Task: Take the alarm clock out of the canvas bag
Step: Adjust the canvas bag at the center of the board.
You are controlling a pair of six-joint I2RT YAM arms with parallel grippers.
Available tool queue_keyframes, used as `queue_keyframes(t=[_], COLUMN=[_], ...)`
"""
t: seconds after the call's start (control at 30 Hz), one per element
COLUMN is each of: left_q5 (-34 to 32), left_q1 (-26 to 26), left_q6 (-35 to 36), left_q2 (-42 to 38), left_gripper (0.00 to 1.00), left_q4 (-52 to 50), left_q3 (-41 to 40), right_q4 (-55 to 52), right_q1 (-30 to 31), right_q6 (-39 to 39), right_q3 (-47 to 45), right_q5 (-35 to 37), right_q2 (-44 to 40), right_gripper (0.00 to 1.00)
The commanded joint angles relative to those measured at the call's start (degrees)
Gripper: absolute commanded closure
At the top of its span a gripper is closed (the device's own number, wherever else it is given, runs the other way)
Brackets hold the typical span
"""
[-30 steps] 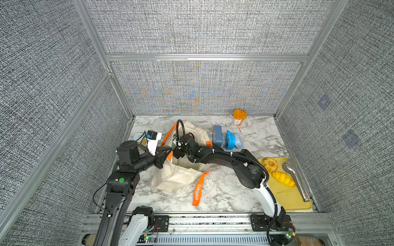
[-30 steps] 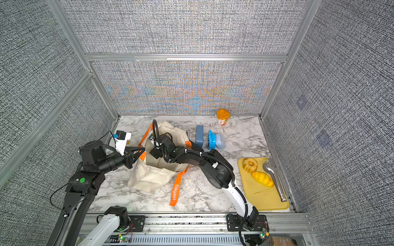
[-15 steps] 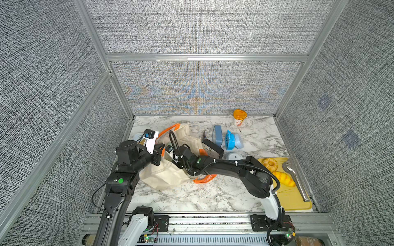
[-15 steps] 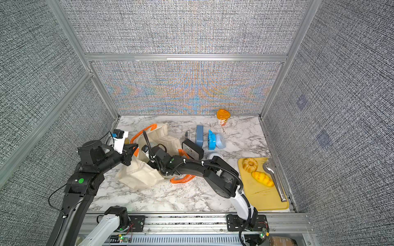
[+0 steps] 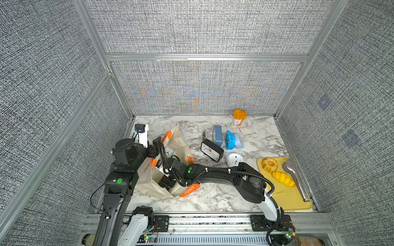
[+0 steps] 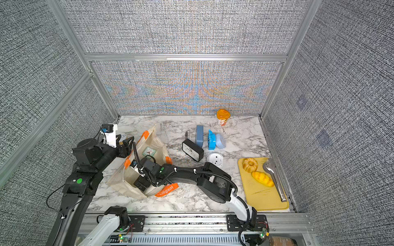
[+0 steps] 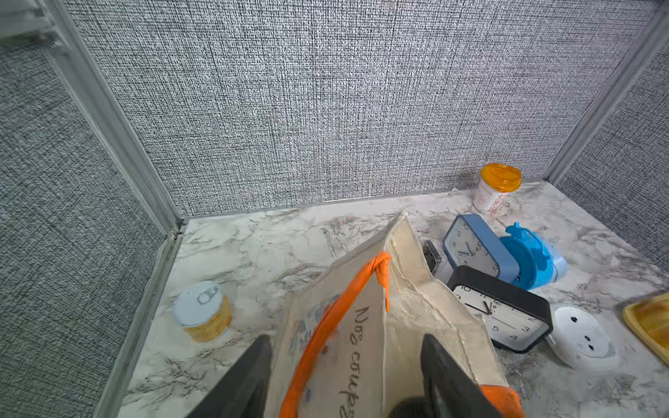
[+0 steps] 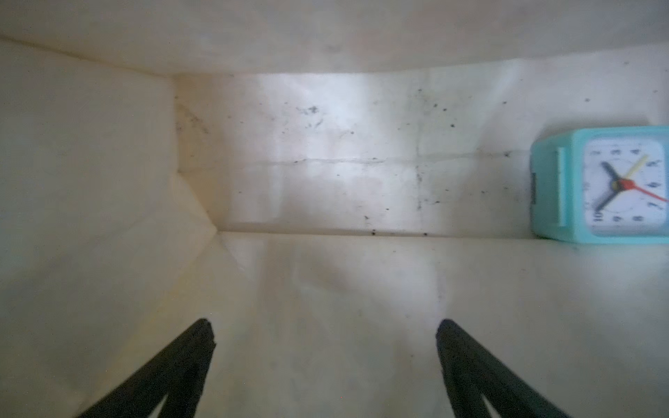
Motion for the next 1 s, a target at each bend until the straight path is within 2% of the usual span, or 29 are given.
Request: queue_keyframes(t=[0.0,0.1,0.17,0.4,0.63,0.77,0.97], left_q5=[-4.0,-4.3,-2.2,-3.0,7.2,13.2,8.8], left_q1=[0.0,-0.1,0.0,-0.1,-0.1,-1.9,-7.1], left_q6=[-3.9,-6.3,-5.3,-2.8,1.7,3.3,5.9], left_q2=[-0.1,1.1,2.3,4.1,9.5,13.2,15.6], left_gripper=[0.34,0.36,0.37,0.38,0.38,0.38,0.38], left_q4=[-4.7,-7.7,-9.5,-13.7,-15.5,-16.5,-19.9], left_q3=[3.2,6.4,8.1,10.8,12.4,12.3,11.0], right_q4=[0.7,0.7,0.1,2.0,4.9,4.2,1.9], right_q1=[-0.7,-2.1,-2.9,-7.5,-12.0,-14.8,-17.2], right_q6=[1.6,2.6,2.6,4.9,5.4,6.5,9.2], right_q3=[0.4,0.0,0.3,-3.1,-4.8,-1.4,4.5], right_q5=[-0.4,1.0,1.7,2.9,1.2,-1.1,-4.4], right_q2=[-1.0,-1.9,-2.3,-6.3,-10.0,-8.3,-4.0], right_gripper=[0.01,0.01,0.01,0.01,0.01,0.01,0.01])
